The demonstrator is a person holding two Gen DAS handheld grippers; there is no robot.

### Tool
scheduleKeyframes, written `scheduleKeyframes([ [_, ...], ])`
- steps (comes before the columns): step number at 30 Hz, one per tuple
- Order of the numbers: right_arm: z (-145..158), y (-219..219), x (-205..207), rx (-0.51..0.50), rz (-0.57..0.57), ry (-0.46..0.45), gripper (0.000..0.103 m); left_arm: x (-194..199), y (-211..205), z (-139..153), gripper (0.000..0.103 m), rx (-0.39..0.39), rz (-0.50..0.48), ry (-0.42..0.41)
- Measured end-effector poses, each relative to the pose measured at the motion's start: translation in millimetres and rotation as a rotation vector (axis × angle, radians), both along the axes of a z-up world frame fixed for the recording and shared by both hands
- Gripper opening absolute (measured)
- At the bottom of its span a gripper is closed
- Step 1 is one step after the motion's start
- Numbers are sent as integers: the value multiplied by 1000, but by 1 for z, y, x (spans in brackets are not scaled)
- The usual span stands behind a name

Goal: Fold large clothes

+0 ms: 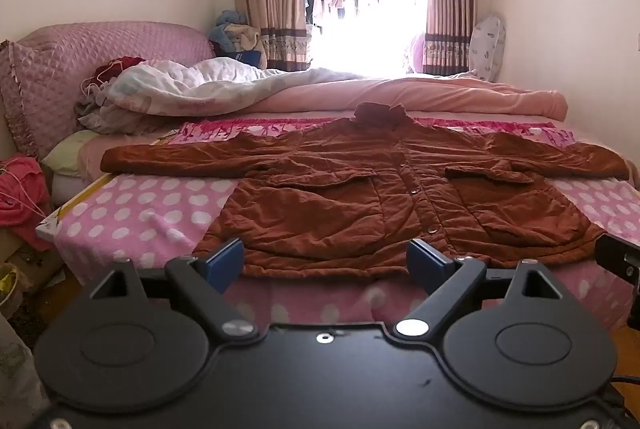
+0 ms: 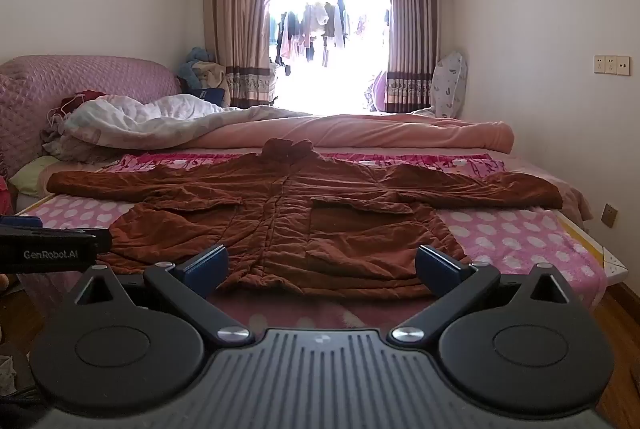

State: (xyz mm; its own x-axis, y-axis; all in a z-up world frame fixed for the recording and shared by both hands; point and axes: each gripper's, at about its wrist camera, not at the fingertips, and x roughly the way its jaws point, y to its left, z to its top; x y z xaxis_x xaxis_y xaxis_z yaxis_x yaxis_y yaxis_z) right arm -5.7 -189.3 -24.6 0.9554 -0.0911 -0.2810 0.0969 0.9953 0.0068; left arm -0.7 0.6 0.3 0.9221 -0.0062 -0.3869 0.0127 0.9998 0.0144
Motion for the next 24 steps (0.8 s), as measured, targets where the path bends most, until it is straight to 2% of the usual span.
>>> scheduleKeyframes([
  [13,1,0,-1,-6,-2,-9,103,-3,-7,8,90,0,-4,-3],
  [24,3,0,-2,-7,-2,-12,103,-1,-2,3,90,-4,-6,-11],
])
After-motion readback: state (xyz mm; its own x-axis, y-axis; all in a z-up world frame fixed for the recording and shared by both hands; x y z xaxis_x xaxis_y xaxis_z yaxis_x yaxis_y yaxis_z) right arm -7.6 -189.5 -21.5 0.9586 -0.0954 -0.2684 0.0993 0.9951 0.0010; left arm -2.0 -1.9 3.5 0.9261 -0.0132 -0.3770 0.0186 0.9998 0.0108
